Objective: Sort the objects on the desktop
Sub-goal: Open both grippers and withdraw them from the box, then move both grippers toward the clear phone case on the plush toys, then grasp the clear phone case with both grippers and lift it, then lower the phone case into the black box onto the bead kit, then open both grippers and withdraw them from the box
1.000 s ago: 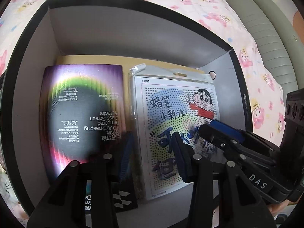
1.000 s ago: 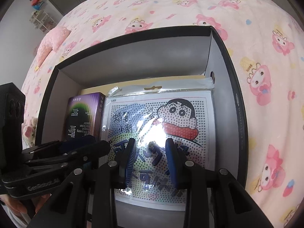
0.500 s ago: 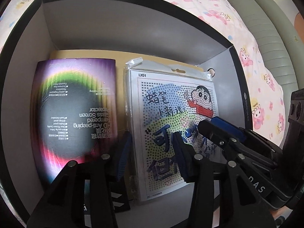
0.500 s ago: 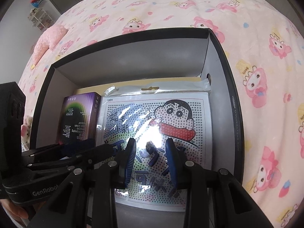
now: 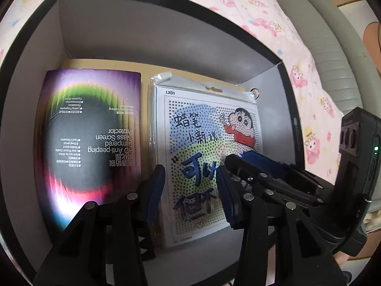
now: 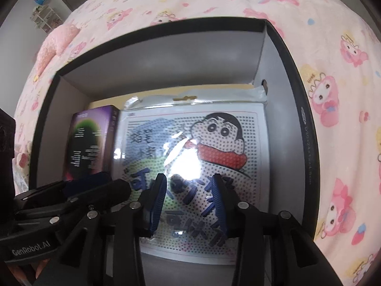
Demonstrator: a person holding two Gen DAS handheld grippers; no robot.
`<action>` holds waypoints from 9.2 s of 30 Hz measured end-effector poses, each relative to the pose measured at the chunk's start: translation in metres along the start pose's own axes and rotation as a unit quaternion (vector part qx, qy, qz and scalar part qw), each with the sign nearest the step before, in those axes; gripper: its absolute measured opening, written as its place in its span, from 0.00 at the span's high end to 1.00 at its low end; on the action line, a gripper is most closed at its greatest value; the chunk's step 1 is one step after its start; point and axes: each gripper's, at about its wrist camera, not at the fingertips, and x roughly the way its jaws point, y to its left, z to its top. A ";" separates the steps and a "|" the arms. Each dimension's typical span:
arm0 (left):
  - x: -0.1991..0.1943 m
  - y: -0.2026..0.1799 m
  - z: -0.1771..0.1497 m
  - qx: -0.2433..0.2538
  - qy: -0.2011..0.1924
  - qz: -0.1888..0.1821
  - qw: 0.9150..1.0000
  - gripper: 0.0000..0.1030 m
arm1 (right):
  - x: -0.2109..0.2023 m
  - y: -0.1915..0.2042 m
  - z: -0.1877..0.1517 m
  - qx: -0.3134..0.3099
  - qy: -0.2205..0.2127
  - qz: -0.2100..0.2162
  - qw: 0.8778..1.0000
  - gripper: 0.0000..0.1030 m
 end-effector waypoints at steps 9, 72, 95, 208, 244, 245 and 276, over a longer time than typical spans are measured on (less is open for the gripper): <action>-0.046 -0.025 -0.025 0.065 -0.084 0.012 0.994 0.54 | -0.038 0.004 -0.015 0.008 -0.074 -0.031 0.997 0.66; -0.227 0.218 -0.150 -0.105 -0.244 0.123 0.956 0.54 | -0.017 0.300 -0.106 -0.142 -0.054 0.099 0.984 0.66; -0.224 0.264 -0.064 -0.073 -0.265 0.150 0.950 0.57 | 0.036 0.314 -0.087 -0.113 0.026 0.162 0.980 0.60; 0.001 0.003 0.047 0.047 -0.031 0.010 0.998 0.61 | -0.040 0.002 0.019 -0.037 -0.087 0.002 0.996 0.58; 0.024 0.000 0.091 0.004 -0.032 -0.022 0.999 0.60 | -0.013 -0.012 0.042 -0.004 -0.067 0.010 0.998 0.73; 0.021 0.001 0.091 0.005 -0.042 -0.014 0.999 0.60 | -0.015 -0.012 0.042 -0.003 -0.072 0.011 0.997 0.73; -0.057 -0.059 -0.002 0.106 -0.168 0.033 0.980 0.53 | -0.087 -0.003 -0.007 0.044 -0.157 0.001 0.987 0.66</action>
